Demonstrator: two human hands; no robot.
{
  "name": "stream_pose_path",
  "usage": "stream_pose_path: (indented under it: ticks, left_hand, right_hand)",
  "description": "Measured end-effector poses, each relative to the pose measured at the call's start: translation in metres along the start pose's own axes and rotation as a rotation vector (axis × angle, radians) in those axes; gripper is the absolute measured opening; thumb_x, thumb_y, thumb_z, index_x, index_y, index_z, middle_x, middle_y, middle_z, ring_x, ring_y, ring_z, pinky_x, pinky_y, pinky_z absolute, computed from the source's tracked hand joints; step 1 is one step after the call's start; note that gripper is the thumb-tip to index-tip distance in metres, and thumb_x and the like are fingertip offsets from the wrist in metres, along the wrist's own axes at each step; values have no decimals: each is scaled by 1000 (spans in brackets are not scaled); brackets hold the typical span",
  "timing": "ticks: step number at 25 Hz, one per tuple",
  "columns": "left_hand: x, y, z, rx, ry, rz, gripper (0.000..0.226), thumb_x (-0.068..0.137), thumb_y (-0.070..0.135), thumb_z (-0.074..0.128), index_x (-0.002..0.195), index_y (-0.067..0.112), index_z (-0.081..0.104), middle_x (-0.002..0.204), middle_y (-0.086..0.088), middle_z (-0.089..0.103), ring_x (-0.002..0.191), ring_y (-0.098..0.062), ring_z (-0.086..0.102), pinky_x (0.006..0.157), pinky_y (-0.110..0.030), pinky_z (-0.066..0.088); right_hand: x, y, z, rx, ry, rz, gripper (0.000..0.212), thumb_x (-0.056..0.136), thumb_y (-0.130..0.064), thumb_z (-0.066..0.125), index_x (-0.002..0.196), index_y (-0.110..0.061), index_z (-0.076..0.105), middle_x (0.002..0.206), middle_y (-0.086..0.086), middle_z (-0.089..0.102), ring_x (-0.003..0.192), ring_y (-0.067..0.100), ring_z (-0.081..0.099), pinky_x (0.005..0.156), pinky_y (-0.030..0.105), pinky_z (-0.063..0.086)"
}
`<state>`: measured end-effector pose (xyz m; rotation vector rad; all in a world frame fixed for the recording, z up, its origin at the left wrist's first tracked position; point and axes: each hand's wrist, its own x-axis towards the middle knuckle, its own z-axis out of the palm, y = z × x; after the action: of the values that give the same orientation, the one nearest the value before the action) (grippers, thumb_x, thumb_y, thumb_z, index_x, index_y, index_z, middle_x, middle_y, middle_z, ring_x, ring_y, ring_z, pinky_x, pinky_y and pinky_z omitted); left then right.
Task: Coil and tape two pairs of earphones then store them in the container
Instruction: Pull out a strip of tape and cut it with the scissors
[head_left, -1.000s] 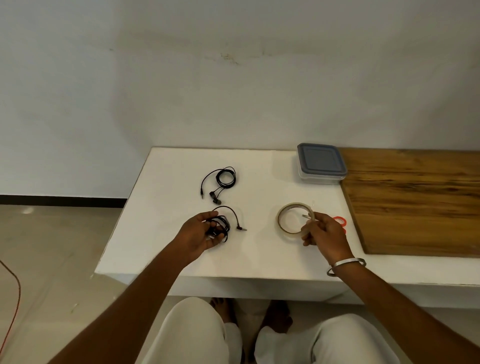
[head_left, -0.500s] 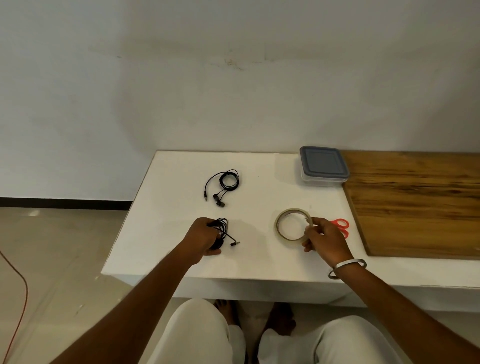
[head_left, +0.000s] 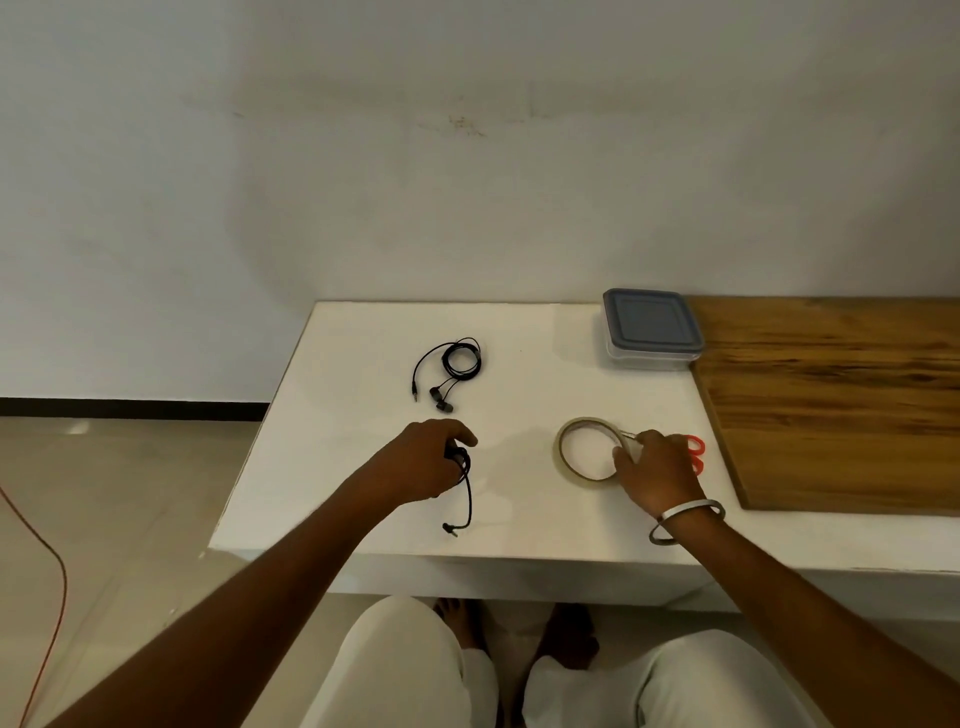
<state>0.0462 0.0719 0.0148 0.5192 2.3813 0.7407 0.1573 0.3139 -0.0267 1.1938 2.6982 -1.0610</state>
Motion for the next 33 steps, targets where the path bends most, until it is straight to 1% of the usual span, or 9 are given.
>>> stream_pose_path:
  ticks: [3,6,9,13,16,21,26,30,33]
  left_hand:
    - [0,13,-7,123,5,18,36,93,10,51,128,19,52,114,-4,63,70,-18,58,66,-27,52]
    - [-3,26,-13,84,-40,42,46,88,3,56,131,16,48,101,-3,62,60,-19,60,50,-22,47]
    - [-6,27,-22,38,-49,41,49,85,-1,59,130,13,49,93,-2,65,69,-22,63,52,-24,48]
    - [-8,16,-41,-108,-197,61,37,89,10,65,125,15,56,91,-1,70,75,-11,66,71,-25,53]
    - [-16,8,-53,-444,-400,110,36,91,5,61,125,14,57,90,-2,68,75,-11,64,75,-26,52]
    - [-22,-2,-55,-815,-381,168,38,92,3,53,129,12,52,91,-2,61,69,-14,59,67,-25,51]
    - [-26,-2,-40,-886,-326,141,40,89,7,56,126,21,57,91,2,63,63,-9,53,66,-22,46]
    - [-24,3,-29,-819,-163,113,32,93,1,54,121,15,60,79,6,67,52,-7,45,58,-18,45]
    - [-14,3,-25,-797,27,-8,30,89,0,56,116,11,64,59,10,62,44,-7,39,61,-23,43]
  right_hand:
    - [-33,-36,8,152,120,-460,31,87,-19,63,115,-10,55,117,8,48,90,16,58,75,16,45]
    - [-77,-81,23,440,-461,-534,29,89,-32,62,114,-18,55,103,-3,63,91,7,61,72,13,45]
    - [-85,-93,30,524,-671,-456,30,90,-26,61,117,-18,49,83,0,71,81,9,67,75,19,49]
    - [-59,-84,22,386,-391,-535,11,93,-19,56,102,-18,63,66,-3,66,59,9,64,63,19,51]
    - [-38,-72,16,210,-251,-596,15,94,-20,54,99,-16,68,74,-6,65,67,6,62,63,13,45]
    - [-21,-52,27,65,-214,-427,24,95,-27,53,85,-12,68,89,7,70,77,19,63,71,28,50]
    - [-44,-75,30,940,-618,97,13,97,-16,51,105,-7,57,108,20,64,86,37,69,76,51,58]
    - [-58,-85,23,1066,-936,102,40,98,-40,42,124,-11,53,120,21,61,100,44,65,81,52,56]
    - [-64,-85,19,1008,-1009,48,46,92,-41,52,132,-18,44,125,20,58,101,43,65,79,52,57]
